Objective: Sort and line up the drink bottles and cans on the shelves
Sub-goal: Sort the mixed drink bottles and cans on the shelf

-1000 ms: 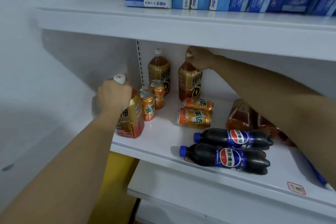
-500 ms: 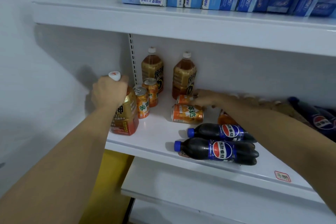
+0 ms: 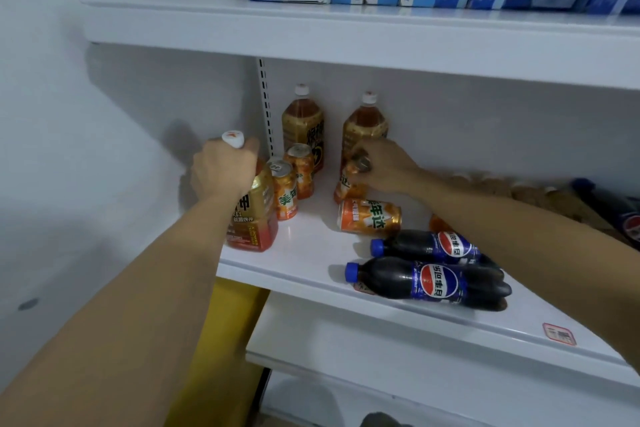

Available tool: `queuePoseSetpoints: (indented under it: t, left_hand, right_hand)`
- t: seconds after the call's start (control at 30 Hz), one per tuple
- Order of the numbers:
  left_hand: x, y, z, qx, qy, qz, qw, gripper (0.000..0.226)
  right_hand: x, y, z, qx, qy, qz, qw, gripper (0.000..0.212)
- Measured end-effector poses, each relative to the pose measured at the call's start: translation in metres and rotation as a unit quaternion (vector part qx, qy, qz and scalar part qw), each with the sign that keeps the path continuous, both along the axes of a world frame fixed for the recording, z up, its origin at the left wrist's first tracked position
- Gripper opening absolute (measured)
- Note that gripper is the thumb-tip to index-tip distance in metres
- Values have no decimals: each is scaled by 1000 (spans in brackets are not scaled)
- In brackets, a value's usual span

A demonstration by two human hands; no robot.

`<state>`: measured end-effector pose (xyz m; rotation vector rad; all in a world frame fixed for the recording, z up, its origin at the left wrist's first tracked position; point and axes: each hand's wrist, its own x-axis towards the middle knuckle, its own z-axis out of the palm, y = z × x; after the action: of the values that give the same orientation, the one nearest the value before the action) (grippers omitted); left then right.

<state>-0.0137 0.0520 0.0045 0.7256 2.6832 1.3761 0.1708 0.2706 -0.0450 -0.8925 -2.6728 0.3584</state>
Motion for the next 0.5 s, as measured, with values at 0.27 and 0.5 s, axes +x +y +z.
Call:
queuePoseSetpoints:
  t: [0.27, 0.5]
  left_hand:
    - [1, -3, 0, 10, -7, -2, 1000, 38]
    - [-4, 1, -4, 4, -3, 1, 1000, 47]
  right_hand:
    - [2, -17, -5, -78, 46, -26, 996, 51]
    - [47, -17, -14, -182, -247, 29, 951, 85]
